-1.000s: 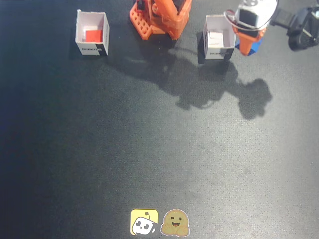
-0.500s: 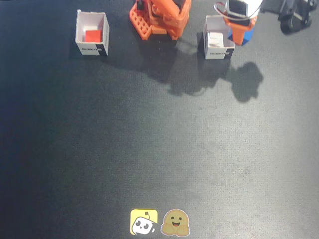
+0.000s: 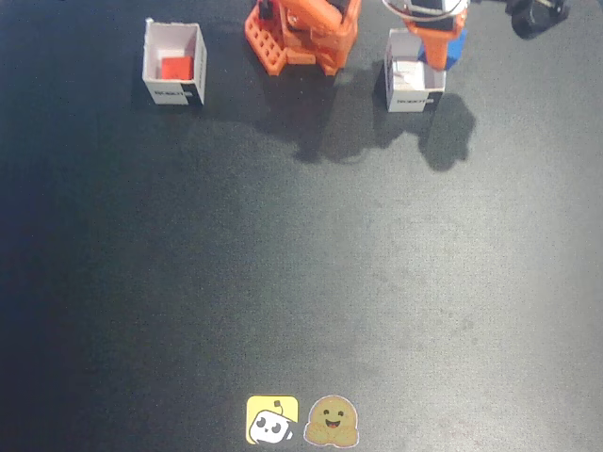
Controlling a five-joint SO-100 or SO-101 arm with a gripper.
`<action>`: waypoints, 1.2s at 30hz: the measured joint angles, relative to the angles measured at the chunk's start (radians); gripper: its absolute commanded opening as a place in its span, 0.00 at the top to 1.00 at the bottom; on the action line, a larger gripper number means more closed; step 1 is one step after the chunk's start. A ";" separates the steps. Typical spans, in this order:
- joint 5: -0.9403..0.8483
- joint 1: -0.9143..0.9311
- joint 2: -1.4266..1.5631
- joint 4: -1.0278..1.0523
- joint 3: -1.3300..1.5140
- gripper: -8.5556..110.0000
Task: Put the red cube in the right box and the blue cube in the left box.
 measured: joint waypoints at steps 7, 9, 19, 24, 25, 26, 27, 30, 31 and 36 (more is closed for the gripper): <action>0.032 -0.006 0.011 0.003 0.038 0.84; 0.035 -0.006 0.032 0.002 0.049 0.84; 0.035 -0.005 0.074 -0.021 0.091 0.82; 0.029 -0.005 0.074 -0.035 0.091 0.79; 0.028 -0.005 0.075 -0.035 0.091 0.79; 0.028 -0.005 0.084 -0.038 0.091 0.77; 0.026 -0.005 0.095 -0.041 0.092 0.77; 0.023 -0.005 0.109 -0.048 0.095 0.77; 0.023 -0.005 0.110 -0.048 0.095 0.77; 0.023 -0.005 0.110 -0.048 0.101 0.84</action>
